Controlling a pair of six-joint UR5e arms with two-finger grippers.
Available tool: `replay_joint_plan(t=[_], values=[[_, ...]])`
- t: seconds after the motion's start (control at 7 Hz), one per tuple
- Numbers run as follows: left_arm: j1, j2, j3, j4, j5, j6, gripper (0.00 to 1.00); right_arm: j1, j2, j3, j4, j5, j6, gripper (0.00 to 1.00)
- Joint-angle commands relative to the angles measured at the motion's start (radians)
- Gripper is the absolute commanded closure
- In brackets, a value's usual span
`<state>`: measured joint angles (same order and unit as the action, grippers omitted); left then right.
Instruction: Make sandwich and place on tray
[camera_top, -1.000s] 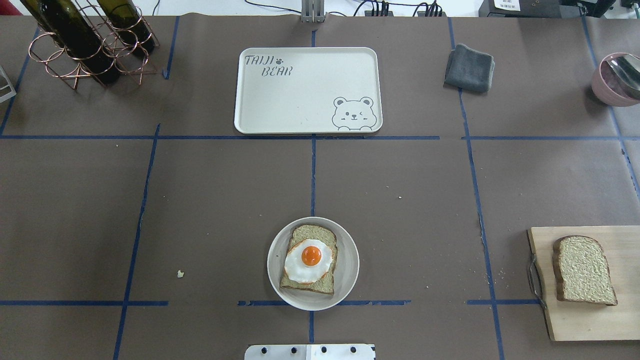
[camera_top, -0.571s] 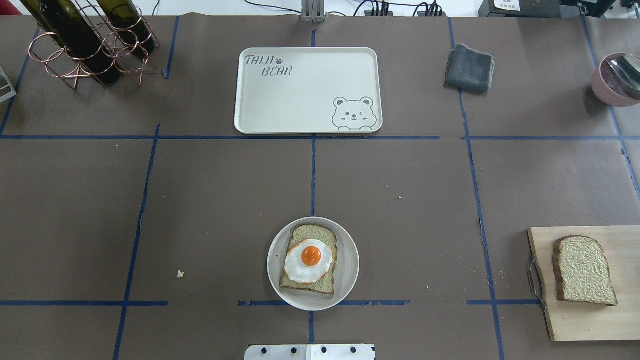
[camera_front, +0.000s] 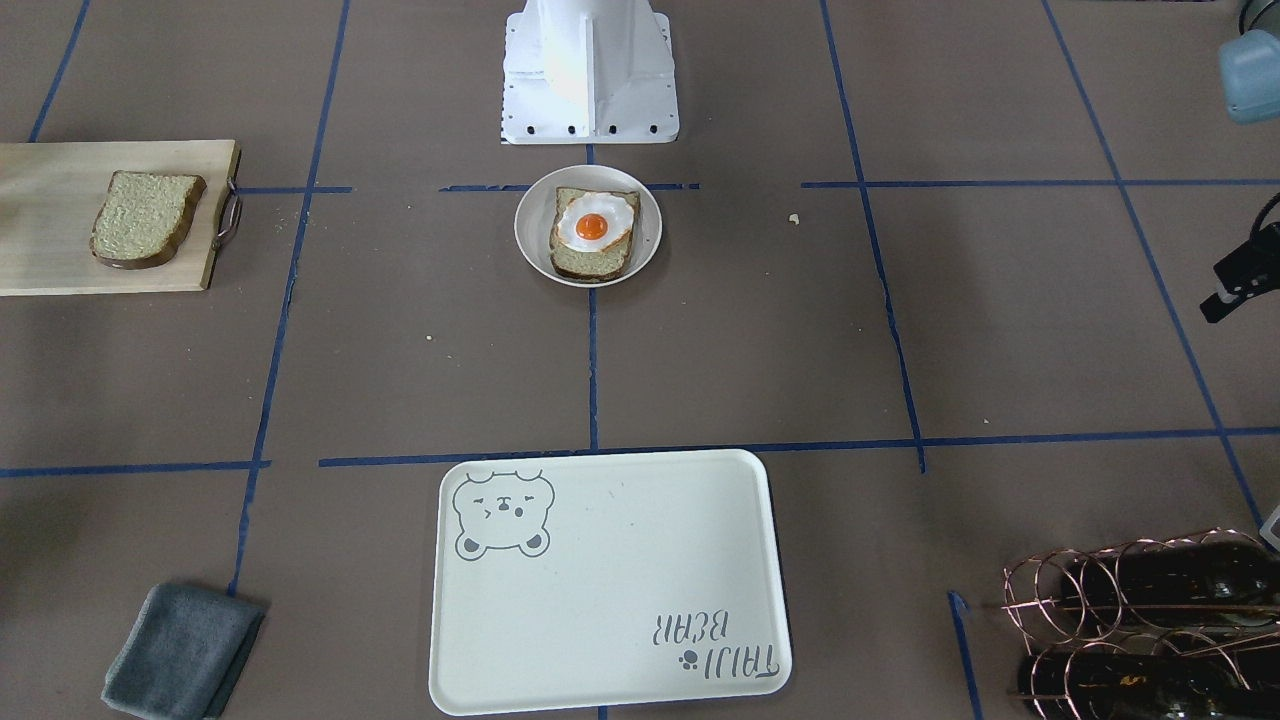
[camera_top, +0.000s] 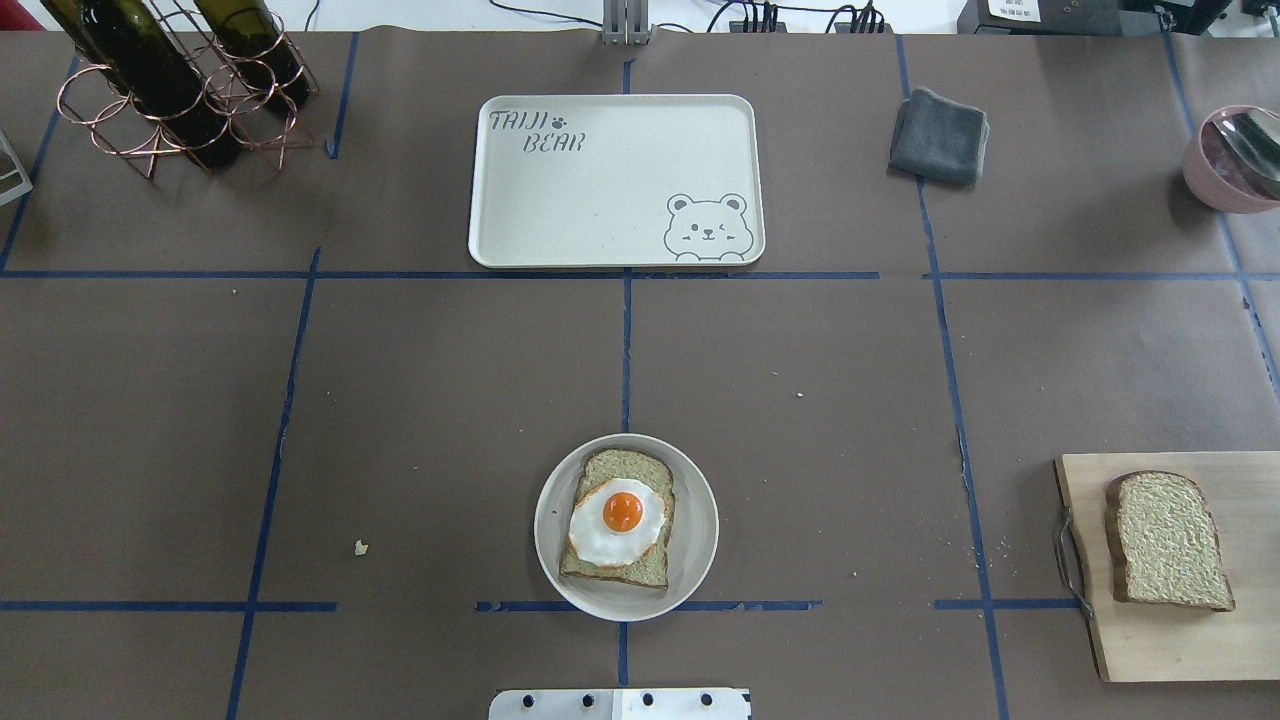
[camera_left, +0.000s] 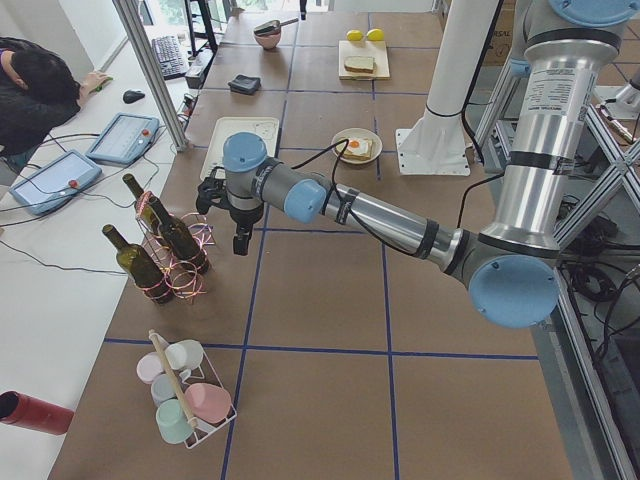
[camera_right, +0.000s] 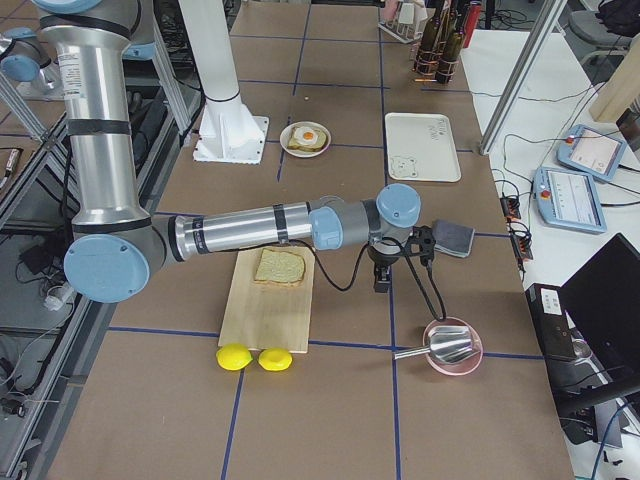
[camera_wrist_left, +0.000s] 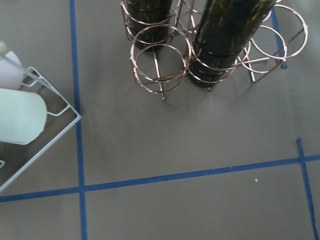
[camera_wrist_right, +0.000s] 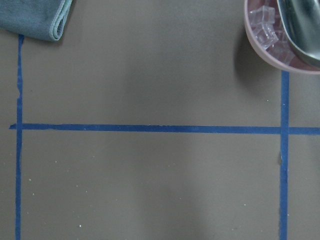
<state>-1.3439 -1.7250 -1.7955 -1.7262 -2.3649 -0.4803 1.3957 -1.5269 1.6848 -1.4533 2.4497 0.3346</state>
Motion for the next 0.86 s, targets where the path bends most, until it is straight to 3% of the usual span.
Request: replay_joint_plan(t=[0.0,0.14,0.43,0.71], values=[[0.099,0.001,-0.054,-0.077,-0.001,-0.223,0.0,-0.1,-0.12,0.018,0.333,-0.014,0.296,0.0],[0.142,0.002,-0.068,-0.131,0.006,-0.321,0.0,-0.163,-0.184,0.027,0.47,-0.053,0.408,0.0],[0.23,0.002,-0.099,-0.183,0.016,-0.476,0.0,-0.3,-0.338,0.184,0.499,-0.154,0.527,0.0],[0.287,-0.002,-0.105,-0.187,0.059,-0.547,0.0,-0.334,-0.397,0.246,0.517,-0.152,0.581,0.0]])
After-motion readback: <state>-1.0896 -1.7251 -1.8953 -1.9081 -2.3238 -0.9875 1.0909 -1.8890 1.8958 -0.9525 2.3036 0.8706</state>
